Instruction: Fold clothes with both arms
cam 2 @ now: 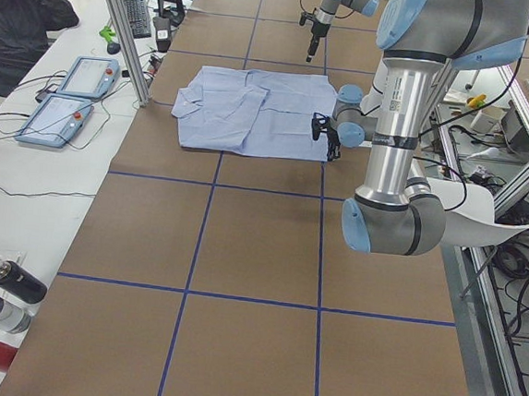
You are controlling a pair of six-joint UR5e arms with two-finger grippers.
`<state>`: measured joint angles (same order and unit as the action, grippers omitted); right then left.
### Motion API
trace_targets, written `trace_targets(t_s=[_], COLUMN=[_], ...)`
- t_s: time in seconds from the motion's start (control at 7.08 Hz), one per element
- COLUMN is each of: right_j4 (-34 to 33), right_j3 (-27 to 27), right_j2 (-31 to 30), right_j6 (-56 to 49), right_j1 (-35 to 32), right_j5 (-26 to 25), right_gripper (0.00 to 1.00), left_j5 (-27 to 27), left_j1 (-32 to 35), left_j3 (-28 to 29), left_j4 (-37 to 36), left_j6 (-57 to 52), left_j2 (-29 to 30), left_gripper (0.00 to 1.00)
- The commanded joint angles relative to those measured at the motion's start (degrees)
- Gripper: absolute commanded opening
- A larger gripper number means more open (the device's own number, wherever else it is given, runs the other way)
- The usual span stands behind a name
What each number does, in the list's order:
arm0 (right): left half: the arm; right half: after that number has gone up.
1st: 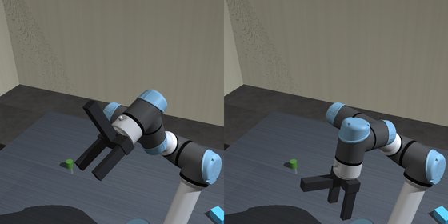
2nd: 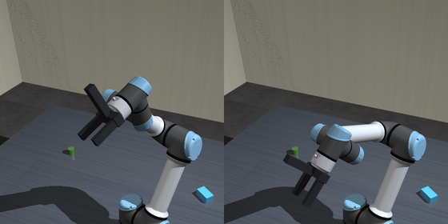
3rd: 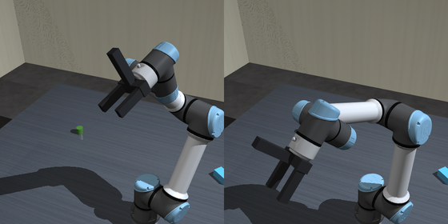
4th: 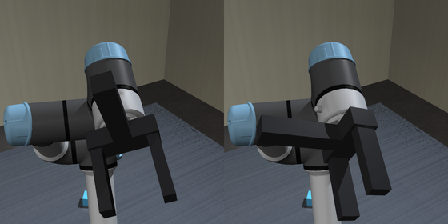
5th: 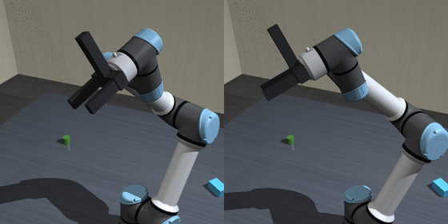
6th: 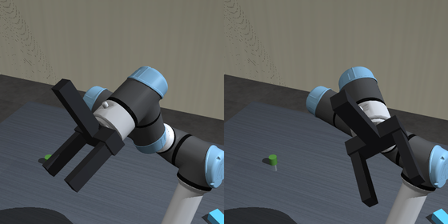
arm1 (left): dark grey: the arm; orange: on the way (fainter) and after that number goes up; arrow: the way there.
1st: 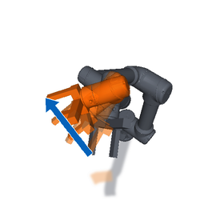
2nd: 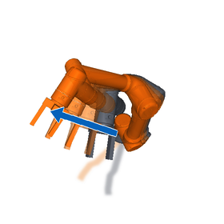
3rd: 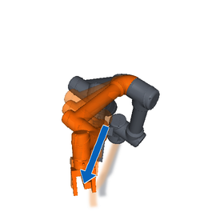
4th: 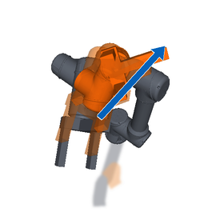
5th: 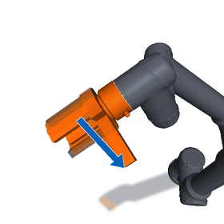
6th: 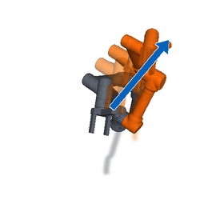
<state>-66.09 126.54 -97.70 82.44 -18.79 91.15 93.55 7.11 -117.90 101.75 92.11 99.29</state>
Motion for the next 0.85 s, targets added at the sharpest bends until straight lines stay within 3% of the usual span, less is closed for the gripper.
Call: trace_targets(t_s=[0.0,0.71], right_j4=[0.0,0.0], right_j3=[0.2,0.2], right_j2=[-0.03,-0.21], right_j6=[0.0,0.0], right_j1=[0.07,0.07], right_j5=[-0.01,-0.01], right_gripper=[1.0,1.0], left_j5=[0.14,0.22], left_j1=[-0.08,-0.52], left_j3=[-0.14,0.21], left_j4=[-0.15,-0.15], left_j6=[0.0,0.0], left_j2=[0.03,0.03], left_gripper=[0.29,0.26])
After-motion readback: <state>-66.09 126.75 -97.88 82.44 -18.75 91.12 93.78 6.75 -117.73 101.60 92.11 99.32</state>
